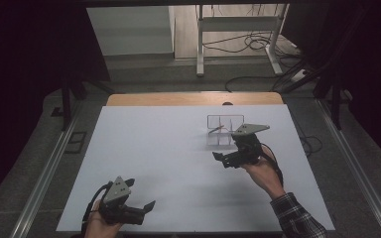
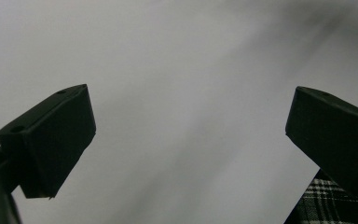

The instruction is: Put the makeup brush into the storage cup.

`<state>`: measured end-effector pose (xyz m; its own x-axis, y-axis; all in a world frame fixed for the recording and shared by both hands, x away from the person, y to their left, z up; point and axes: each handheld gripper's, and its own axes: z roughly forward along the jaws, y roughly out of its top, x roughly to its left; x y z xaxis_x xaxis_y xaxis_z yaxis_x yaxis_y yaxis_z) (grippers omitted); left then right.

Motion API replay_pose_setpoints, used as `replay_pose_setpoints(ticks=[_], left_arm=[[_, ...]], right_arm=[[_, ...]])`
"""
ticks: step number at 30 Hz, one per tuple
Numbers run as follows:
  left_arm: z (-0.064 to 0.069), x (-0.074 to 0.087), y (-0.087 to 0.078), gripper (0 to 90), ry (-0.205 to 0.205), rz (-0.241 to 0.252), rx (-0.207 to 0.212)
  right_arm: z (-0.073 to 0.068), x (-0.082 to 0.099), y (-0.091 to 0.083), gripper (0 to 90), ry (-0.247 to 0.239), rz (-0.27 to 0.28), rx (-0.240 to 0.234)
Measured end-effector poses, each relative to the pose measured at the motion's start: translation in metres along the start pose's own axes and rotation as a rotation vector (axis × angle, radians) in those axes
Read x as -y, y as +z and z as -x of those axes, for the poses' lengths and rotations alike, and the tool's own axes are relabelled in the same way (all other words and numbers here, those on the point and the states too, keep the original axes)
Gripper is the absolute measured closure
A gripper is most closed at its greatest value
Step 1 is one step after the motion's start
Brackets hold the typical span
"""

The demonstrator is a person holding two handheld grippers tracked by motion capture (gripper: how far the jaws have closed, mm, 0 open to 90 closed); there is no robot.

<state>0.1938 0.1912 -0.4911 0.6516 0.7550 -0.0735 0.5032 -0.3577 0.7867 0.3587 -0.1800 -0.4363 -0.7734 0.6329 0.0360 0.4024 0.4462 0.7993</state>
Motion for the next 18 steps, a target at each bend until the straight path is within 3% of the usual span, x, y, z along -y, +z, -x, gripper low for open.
replay_pose_setpoints(ticks=[18], left_arm=[[-0.017,0.005,-0.006,2.1,-0.049,0.0,-0.014]], right_arm=[[-0.013,0.012,-0.009,0.7,-0.027,-0.026,-0.022]])
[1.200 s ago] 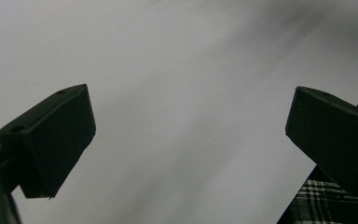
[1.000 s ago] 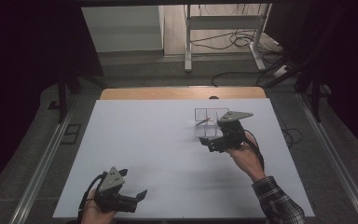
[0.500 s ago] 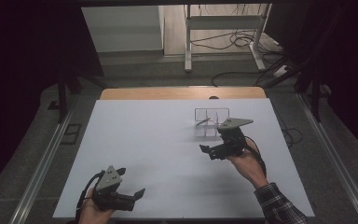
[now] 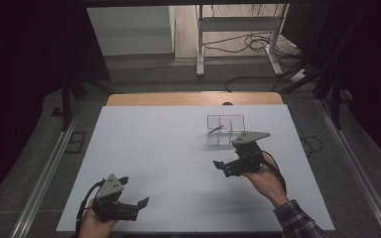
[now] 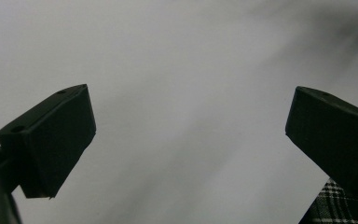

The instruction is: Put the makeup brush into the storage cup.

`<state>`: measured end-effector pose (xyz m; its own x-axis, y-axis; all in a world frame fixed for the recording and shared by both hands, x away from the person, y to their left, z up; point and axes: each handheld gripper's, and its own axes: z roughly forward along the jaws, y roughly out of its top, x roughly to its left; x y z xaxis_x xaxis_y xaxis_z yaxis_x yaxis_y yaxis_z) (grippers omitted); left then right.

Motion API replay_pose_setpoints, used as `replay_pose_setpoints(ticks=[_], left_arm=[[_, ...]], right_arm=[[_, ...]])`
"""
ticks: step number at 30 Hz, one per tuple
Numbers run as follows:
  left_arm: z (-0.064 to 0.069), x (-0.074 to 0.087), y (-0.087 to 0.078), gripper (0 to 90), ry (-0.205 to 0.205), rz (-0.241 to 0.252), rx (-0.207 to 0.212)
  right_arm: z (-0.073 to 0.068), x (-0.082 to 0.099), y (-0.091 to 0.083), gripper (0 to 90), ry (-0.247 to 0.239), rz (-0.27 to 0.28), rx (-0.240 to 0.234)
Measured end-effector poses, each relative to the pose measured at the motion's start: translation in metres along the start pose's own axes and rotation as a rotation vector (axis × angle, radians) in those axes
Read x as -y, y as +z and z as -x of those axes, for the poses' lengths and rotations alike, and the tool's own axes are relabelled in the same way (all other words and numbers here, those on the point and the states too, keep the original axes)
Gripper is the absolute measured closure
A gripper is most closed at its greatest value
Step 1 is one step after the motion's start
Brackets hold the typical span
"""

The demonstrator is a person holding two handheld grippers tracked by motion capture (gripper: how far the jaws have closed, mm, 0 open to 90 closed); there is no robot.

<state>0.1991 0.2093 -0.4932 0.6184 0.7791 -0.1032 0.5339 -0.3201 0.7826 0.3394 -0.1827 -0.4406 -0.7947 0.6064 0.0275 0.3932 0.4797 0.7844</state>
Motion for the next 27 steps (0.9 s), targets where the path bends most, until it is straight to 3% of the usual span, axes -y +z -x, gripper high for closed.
replay_pose_setpoints(ticks=[27], left_arm=[[-0.006,0.002,-0.003,2.2,-0.014,-0.001,-0.012]], right_arm=[[-0.012,0.027,-0.024,0.0,0.012,-0.011,-0.006]])
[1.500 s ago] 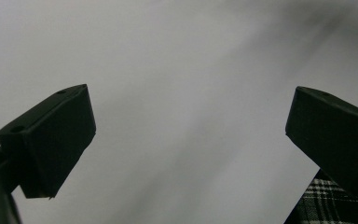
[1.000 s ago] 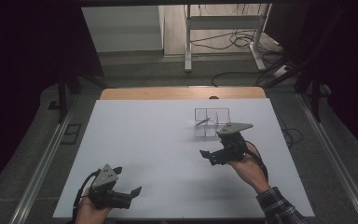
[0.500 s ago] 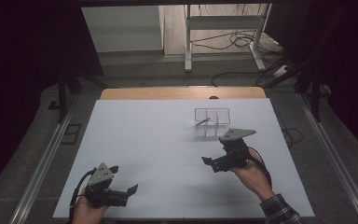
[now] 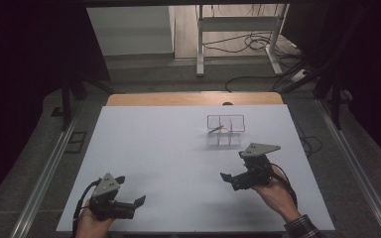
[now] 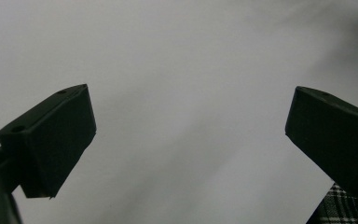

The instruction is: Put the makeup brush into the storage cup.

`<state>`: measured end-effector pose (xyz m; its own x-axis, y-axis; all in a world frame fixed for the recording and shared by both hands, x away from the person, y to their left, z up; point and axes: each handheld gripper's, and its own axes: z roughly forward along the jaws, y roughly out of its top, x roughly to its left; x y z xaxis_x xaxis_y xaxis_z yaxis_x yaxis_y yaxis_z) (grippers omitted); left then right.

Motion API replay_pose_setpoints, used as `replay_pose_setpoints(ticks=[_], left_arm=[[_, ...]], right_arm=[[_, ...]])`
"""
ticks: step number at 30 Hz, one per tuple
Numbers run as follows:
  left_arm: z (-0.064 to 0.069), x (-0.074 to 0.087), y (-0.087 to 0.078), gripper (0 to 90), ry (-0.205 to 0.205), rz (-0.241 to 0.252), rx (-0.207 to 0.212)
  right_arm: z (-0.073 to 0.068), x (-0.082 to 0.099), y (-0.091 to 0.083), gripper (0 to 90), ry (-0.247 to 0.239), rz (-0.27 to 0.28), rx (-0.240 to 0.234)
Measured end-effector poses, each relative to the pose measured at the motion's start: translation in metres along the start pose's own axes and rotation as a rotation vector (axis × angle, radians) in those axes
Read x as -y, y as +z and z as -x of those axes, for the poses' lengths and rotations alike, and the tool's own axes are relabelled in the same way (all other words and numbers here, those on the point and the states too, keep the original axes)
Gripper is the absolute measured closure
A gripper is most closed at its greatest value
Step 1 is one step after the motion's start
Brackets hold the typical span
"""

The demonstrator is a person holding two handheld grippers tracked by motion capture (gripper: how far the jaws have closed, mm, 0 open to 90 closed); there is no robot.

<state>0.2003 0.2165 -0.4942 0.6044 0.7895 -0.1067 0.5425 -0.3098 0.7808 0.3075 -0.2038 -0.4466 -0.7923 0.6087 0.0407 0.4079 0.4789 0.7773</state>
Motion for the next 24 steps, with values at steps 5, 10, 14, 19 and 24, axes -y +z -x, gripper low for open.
replay_pose_setpoints(ticks=[5,10,14,19,24], left_arm=[[0.0,0.0,0.0,2.2,0.001,-0.001,-0.001],[0.0,0.0,0.0,2.2,0.0,0.0,-0.001],[0.0,0.0,0.0,2.2,-0.002,0.0,-0.002],[-0.001,0.0,0.0,2.1,-0.004,0.001,-0.003],[-0.003,0.001,-0.002,2.1,-0.009,0.004,-0.007]], right_arm=[[-0.001,0.006,-0.007,0.0,0.003,-0.002,0.007],[-0.001,0.013,-0.012,0.0,0.004,-0.004,0.01],[-0.002,0.018,-0.014,0.0,0.006,-0.012,0.018],[-0.002,0.022,-0.017,0.0,0.001,-0.025,0.016],[-0.002,0.026,-0.021,0.0,0.003,-0.034,0.018]])
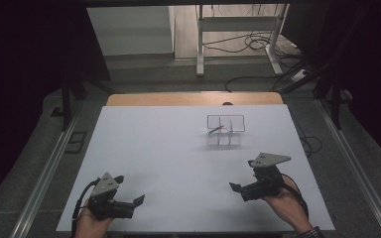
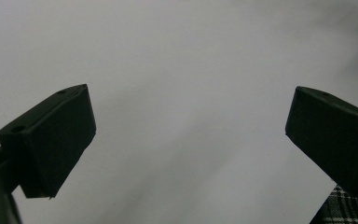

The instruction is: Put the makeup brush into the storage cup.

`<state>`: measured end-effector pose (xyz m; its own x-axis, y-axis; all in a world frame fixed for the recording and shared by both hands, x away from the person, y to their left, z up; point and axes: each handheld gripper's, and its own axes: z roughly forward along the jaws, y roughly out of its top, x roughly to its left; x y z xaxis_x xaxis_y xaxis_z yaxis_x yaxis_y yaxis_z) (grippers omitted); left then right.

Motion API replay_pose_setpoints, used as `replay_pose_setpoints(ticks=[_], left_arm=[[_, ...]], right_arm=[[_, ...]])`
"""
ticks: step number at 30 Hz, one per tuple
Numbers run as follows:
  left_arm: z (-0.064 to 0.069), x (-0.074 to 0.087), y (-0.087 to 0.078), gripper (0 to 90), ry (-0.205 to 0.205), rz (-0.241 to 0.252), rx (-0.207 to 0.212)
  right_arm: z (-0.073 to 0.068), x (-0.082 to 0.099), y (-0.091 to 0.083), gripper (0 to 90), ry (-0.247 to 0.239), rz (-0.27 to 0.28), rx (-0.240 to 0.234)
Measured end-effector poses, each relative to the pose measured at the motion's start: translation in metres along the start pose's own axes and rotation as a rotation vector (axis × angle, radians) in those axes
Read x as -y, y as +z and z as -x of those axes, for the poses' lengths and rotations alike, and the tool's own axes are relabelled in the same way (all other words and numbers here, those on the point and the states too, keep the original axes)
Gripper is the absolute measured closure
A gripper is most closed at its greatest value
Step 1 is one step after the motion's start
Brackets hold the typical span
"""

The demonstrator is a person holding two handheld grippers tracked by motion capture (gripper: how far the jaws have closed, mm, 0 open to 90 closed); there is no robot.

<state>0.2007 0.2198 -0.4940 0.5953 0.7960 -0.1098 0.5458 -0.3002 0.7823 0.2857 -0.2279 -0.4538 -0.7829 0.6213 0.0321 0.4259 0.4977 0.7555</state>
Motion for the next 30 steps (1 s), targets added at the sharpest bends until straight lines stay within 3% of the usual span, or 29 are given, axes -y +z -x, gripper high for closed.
replay_pose_setpoints(ticks=[17,30], left_arm=[[-0.004,0.001,-0.002,2.0,-0.025,0.016,0.009],[-0.004,0.001,-0.002,2.3,-0.018,-0.001,0.002]], right_arm=[[-0.002,0.012,-0.012,0.0,0.01,0.002,0.028],[-0.005,0.023,-0.022,0.0,0.012,0.002,0.059]])
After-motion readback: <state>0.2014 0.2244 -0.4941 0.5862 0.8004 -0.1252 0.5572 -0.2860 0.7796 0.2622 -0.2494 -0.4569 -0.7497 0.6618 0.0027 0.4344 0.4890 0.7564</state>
